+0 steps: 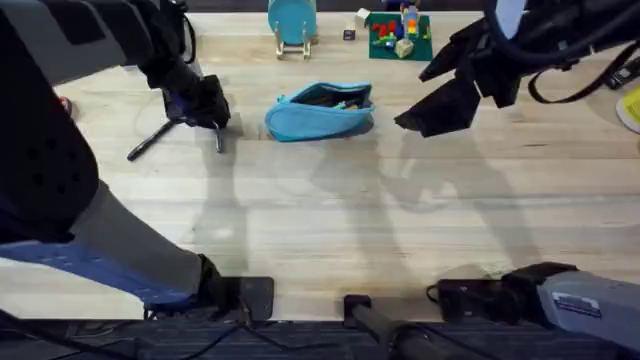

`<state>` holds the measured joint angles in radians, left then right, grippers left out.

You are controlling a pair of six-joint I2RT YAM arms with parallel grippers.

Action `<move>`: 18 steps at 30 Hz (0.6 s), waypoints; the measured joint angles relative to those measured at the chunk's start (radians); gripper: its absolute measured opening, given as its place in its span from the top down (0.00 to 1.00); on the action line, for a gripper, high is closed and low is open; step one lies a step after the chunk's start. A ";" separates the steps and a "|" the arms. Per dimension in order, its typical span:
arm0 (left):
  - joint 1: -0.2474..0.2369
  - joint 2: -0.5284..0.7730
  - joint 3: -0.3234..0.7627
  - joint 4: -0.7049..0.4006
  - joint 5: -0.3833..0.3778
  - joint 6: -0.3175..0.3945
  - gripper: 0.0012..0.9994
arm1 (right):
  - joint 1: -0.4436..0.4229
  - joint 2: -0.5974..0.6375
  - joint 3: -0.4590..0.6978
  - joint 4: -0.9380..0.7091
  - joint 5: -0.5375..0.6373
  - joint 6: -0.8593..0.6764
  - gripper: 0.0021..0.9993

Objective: Unzip the bag, pick up the pens from the table one at a time and place them inside, then zip the bag closed.

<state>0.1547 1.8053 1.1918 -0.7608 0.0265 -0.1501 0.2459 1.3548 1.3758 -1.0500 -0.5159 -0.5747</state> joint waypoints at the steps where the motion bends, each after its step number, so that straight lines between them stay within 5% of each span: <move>1: 0.000 0.000 0.001 -0.002 0.000 0.000 0.96 | 0.000 0.000 0.000 0.000 0.000 0.000 0.00; 18: 0.000 -0.140 0.208 -0.125 0.000 0.036 0.96 | 0.000 0.000 0.000 0.000 0.000 0.000 0.00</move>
<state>0.1547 1.6654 1.3994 -0.8854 0.0269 -0.1141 0.2459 1.3552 1.3760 -1.0502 -0.5159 -0.5749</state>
